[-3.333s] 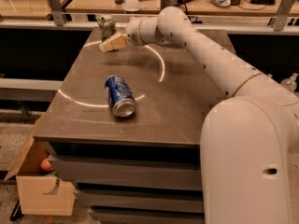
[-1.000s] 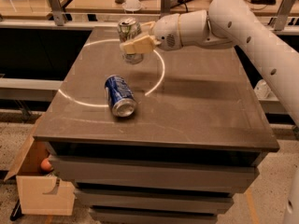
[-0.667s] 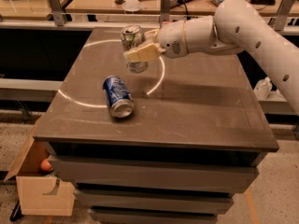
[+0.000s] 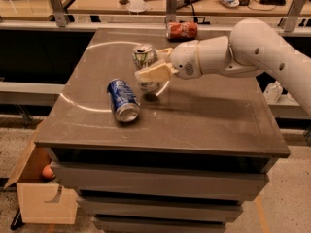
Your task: Move 7up can near pepsi can
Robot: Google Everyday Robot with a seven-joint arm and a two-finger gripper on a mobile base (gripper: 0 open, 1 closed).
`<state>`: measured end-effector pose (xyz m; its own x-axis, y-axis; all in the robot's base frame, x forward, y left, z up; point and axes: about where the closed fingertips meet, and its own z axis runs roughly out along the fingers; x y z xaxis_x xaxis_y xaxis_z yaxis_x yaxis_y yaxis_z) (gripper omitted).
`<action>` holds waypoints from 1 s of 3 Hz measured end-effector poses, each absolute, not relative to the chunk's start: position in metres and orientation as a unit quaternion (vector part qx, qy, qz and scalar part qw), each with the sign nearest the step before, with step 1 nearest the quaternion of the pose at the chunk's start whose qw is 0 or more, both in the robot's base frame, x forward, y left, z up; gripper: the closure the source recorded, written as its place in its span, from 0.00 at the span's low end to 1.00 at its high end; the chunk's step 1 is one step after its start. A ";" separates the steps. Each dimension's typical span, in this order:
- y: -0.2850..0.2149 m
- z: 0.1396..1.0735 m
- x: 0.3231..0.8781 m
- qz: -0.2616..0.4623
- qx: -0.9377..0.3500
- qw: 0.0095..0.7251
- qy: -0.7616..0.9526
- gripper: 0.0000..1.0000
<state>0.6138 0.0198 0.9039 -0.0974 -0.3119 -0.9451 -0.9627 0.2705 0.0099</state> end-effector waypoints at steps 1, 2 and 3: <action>0.016 0.892 0.607 0.341 -0.486 0.470 0.653 0.43; 0.015 0.888 0.606 0.335 -0.486 0.475 0.653 0.20; 0.008 0.889 0.608 0.325 -0.478 0.486 0.655 0.00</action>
Offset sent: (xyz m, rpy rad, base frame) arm -0.0087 -0.0128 -0.0208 -0.0107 -0.0483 -0.0572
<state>0.6077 0.0081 0.8894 -0.0691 -0.3100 -0.9482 -0.9430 0.3304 -0.0392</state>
